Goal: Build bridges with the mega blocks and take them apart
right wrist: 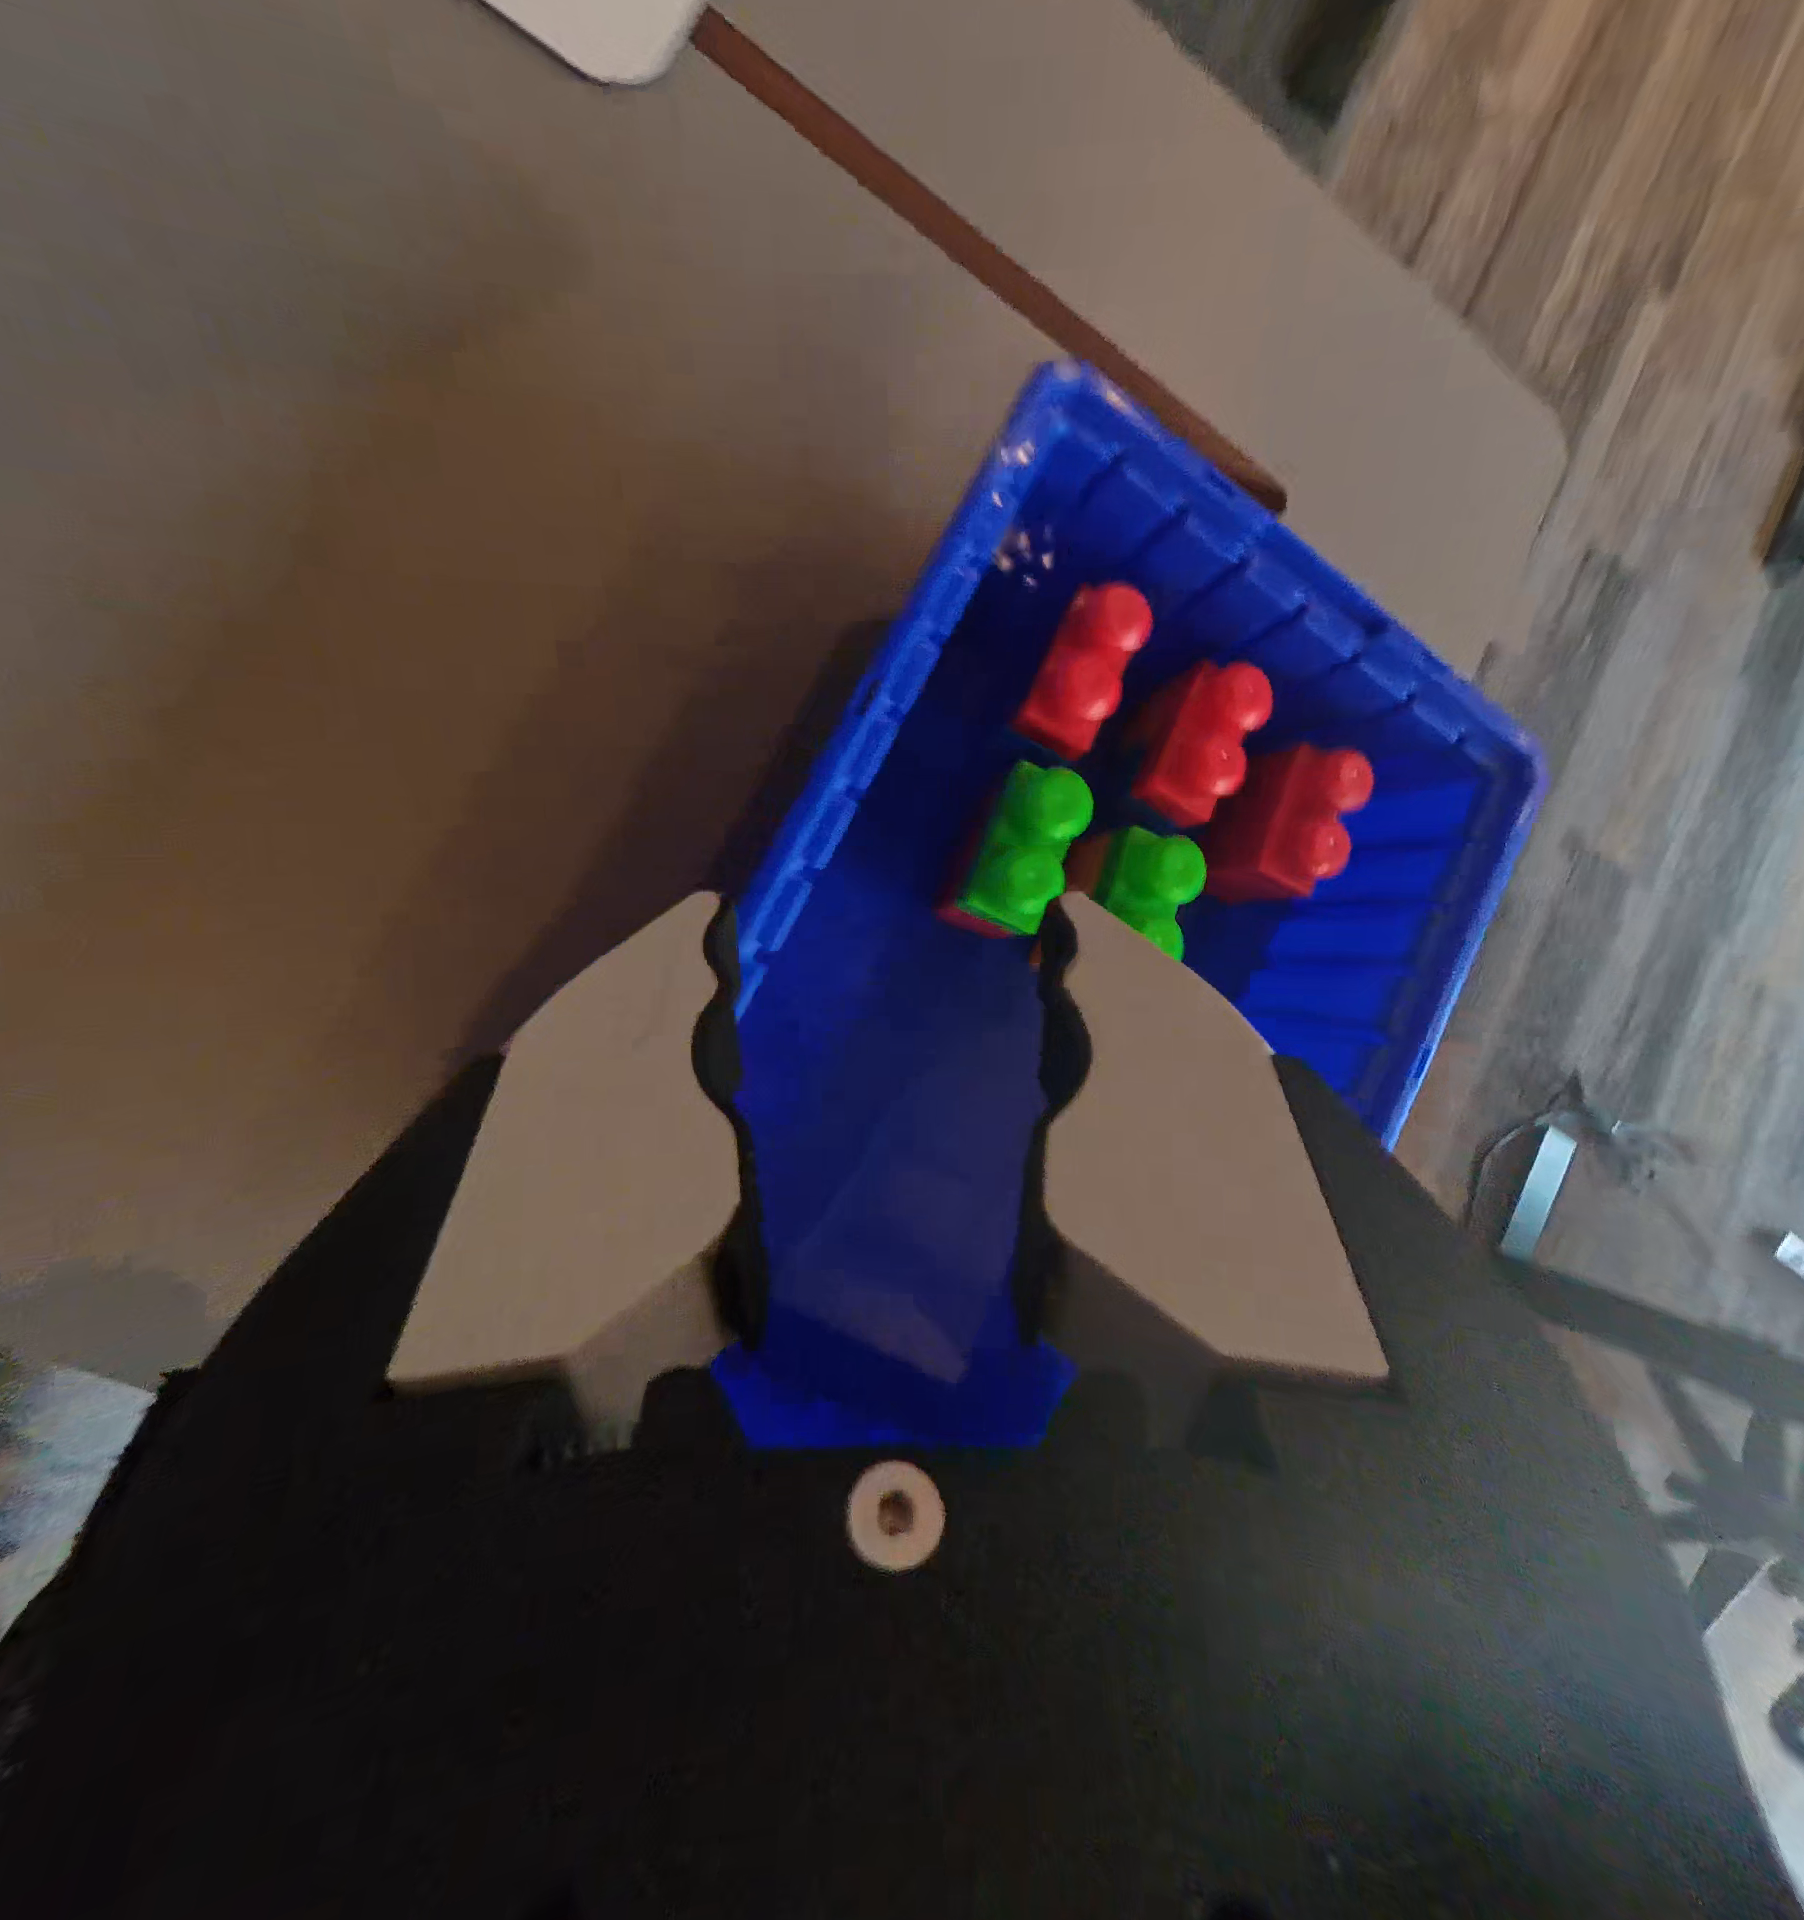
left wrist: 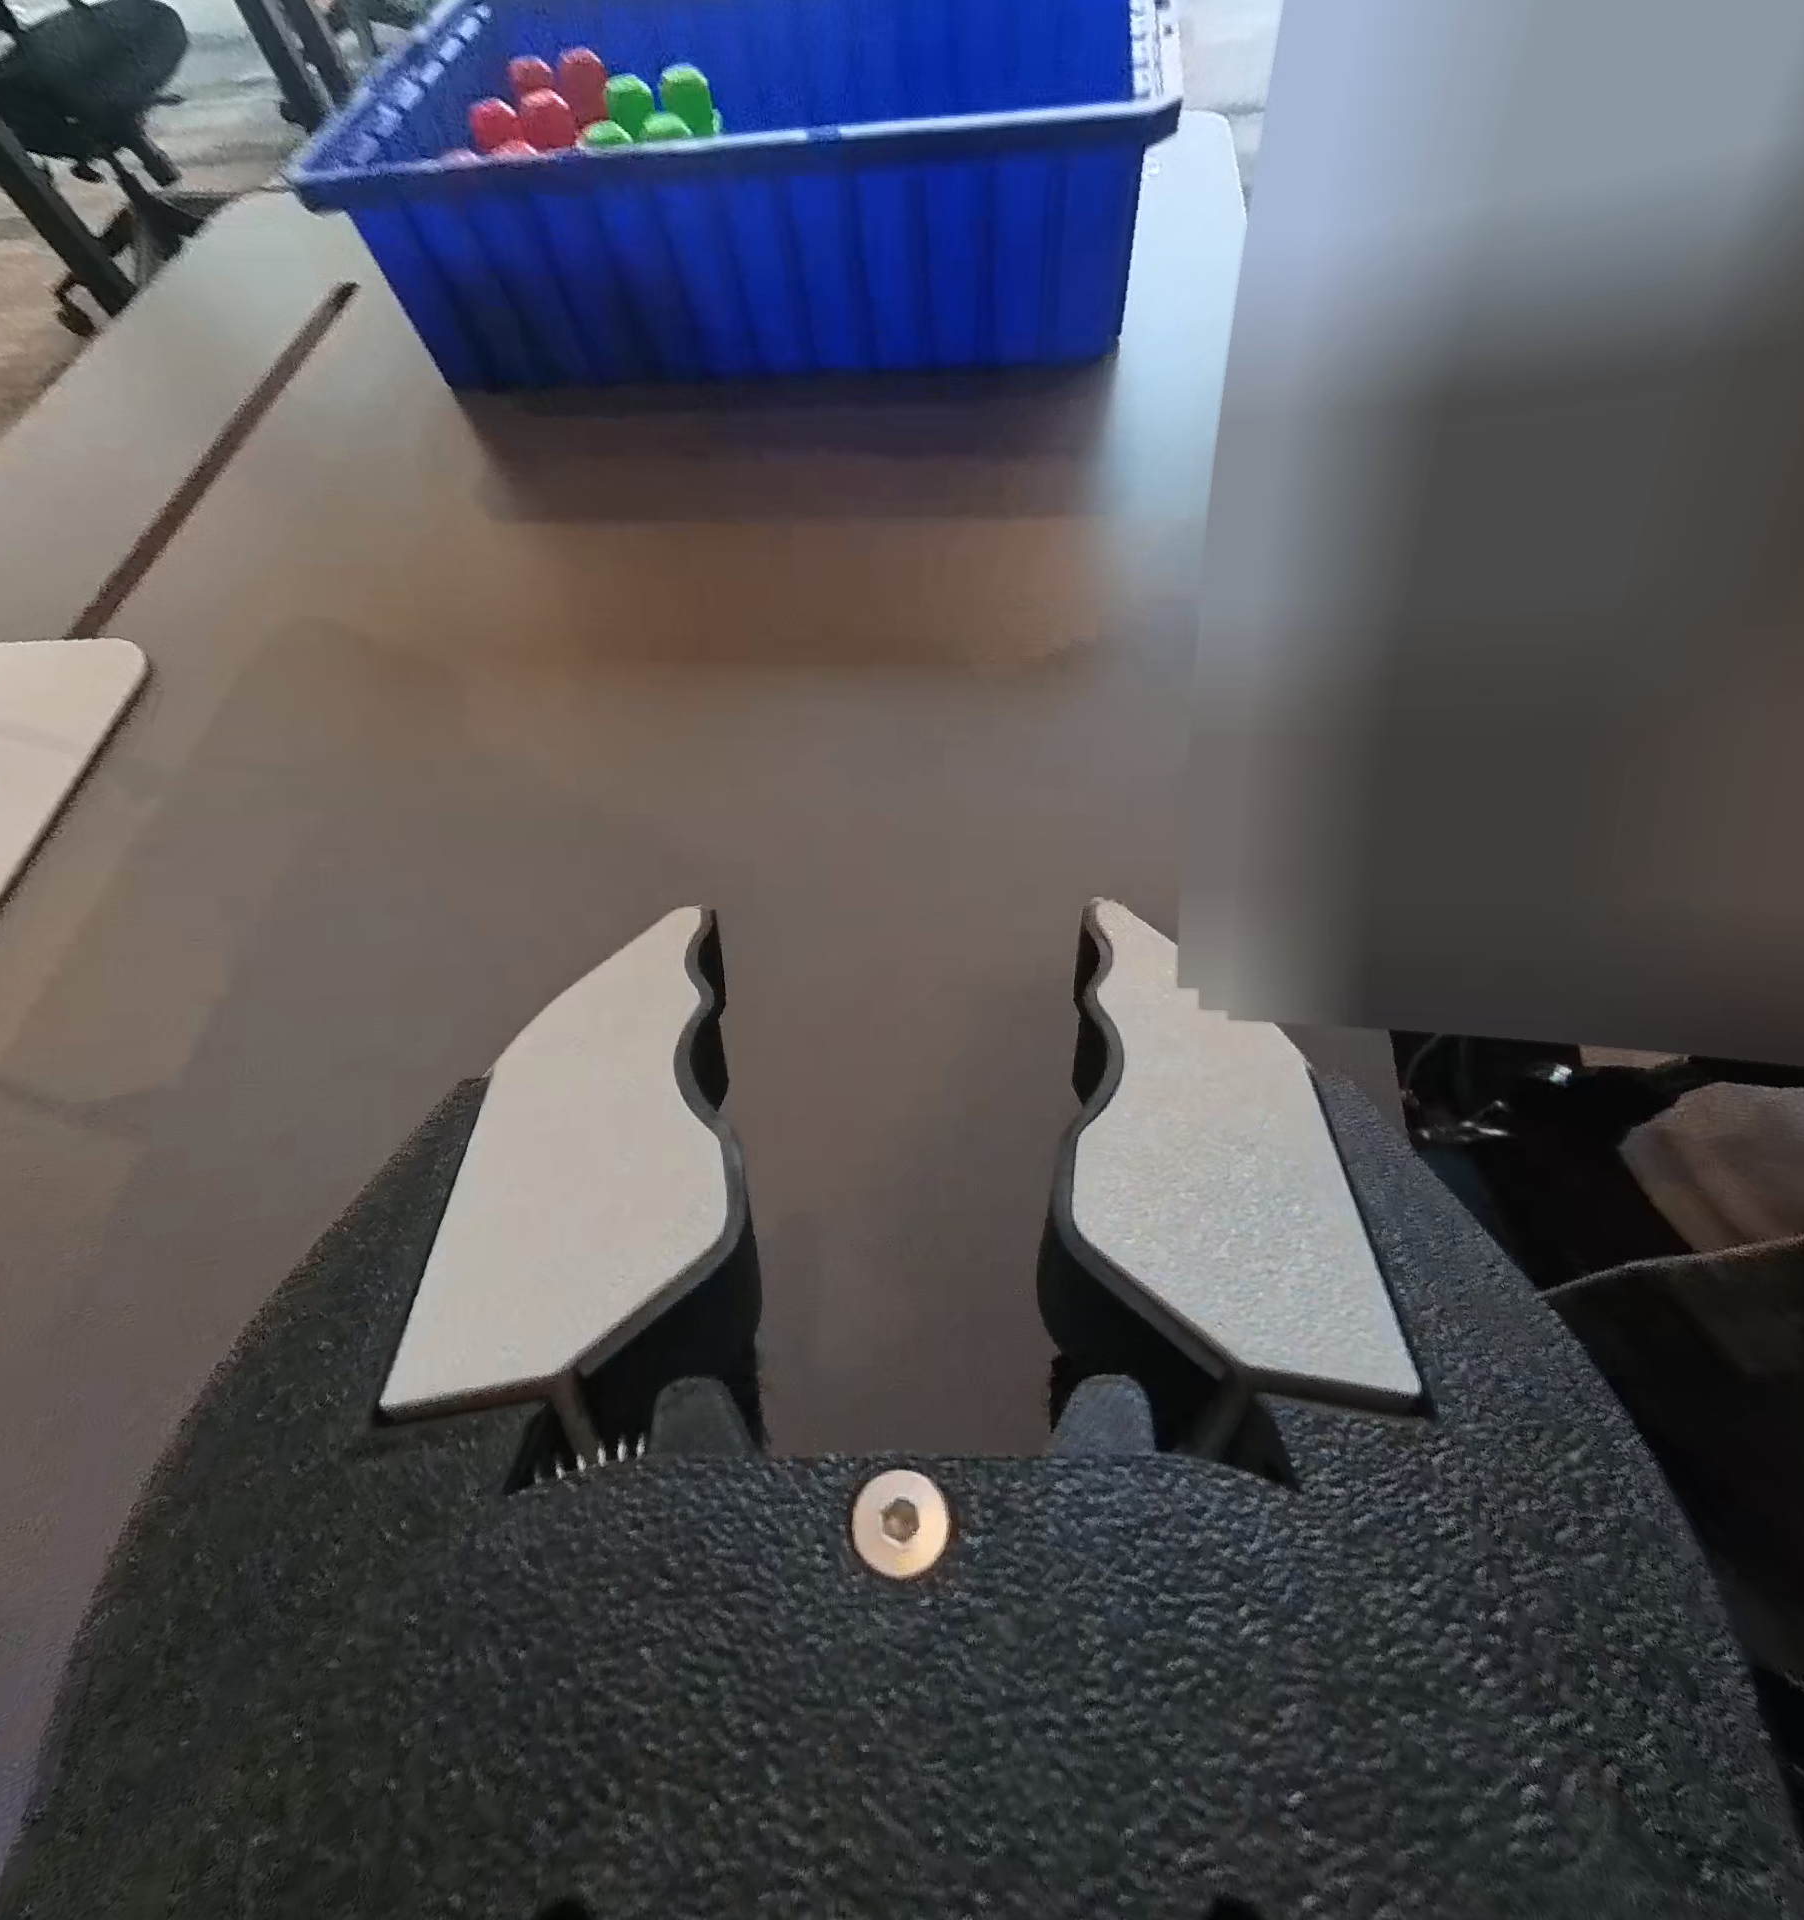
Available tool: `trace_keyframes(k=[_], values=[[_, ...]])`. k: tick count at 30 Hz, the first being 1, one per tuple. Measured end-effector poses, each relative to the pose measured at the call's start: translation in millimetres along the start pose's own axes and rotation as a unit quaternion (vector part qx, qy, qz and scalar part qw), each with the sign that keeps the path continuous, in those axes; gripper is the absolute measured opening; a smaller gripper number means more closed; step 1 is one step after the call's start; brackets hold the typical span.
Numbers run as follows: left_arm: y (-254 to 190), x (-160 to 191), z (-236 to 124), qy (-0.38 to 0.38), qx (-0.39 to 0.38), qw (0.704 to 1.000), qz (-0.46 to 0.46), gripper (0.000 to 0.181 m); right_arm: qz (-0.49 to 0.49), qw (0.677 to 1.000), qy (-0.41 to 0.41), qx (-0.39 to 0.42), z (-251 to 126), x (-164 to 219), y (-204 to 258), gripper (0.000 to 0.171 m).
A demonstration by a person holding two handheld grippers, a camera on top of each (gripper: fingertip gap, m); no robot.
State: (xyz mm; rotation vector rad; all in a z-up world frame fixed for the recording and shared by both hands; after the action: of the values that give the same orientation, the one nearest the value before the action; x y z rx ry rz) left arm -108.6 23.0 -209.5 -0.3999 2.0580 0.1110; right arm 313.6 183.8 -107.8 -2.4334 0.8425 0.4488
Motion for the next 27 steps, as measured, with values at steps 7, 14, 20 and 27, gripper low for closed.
trace_keyframes(k=[7, 14, 20, 27], values=[[14.5, -28.4, -28.5, -0.108, -0.071, 0.992, -0.008, 0.067, -0.133, 0.971, -0.149, 0.132, -39.6, -40.5, 70.3, 0.043], [36.4, -42.0, -81.9, -0.205, -0.16, 0.965, -0.042, 0.095, -0.175, 0.924, -0.275, 0.202, -69.2, -64.3, 126.7, 0.071], [58.4, -30.3, -152.7, -0.234, -0.288, 0.925, -0.082, 0.131, -0.111, 0.933, -0.313, 0.136, -55.1, -66.2, 152.9, 0.096], [61.0, 7.1, -240.4, -0.149, -0.402, 0.899, -0.093, 0.064, -0.095, 0.95, -0.298, 0.015, -19.8, -63.9, 184.5, 0.099]])
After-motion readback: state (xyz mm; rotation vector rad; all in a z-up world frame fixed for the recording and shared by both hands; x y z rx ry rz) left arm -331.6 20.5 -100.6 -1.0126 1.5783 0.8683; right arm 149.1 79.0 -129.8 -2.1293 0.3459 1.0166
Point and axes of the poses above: each gripper's, where its closed fingertips meet, z out along the fingers, x out of its underside, y = z × x across the jaws, the point moved 3 cm from there along -z, back along the fingers, and after that the axes turned 12 degrees about -z, right-handed, at the moved point
